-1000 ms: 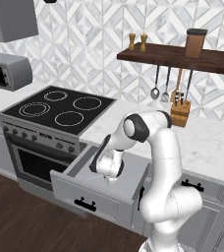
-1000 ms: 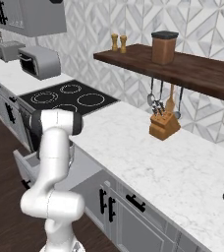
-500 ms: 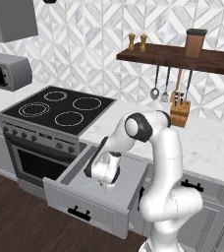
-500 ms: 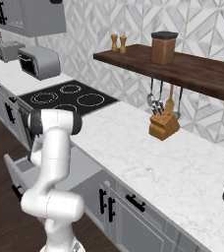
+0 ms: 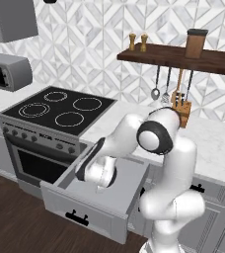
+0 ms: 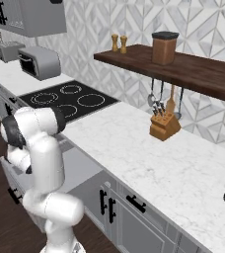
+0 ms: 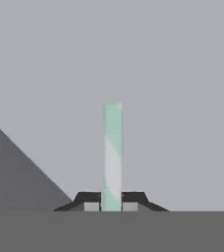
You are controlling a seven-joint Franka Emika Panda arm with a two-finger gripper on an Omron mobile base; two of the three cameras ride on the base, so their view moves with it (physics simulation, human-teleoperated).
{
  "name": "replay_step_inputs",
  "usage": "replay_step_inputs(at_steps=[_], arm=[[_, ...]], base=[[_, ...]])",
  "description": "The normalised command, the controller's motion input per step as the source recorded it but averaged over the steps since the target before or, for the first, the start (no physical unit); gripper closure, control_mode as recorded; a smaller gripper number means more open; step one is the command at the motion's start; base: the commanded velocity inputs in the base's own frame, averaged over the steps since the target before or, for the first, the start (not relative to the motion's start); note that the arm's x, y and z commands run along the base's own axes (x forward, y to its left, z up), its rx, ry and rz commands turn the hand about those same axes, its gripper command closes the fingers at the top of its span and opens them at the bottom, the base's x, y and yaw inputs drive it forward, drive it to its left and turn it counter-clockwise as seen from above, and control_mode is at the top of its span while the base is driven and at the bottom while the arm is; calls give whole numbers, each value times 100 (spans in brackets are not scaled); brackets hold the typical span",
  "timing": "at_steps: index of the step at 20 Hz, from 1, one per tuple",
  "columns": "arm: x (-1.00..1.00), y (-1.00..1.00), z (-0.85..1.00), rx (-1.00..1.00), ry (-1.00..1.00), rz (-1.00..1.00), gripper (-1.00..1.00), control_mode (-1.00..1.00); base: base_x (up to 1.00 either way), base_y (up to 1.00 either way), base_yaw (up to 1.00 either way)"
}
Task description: Take a straw from the drawer in front and place it inside the glass cup on the dining counter.
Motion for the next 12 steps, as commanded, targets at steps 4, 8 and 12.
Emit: replay_step_inputs(at_steps=[4,8,12], arm=[[-71,-48,100,32,-11,-23,100,-100],[-51,-99,100,39,-20,-13,100,-100],[-27,-100,100,4,-23,1,100,-100]], base=[[0,0,0],[0,0,0],[0,0,0]])
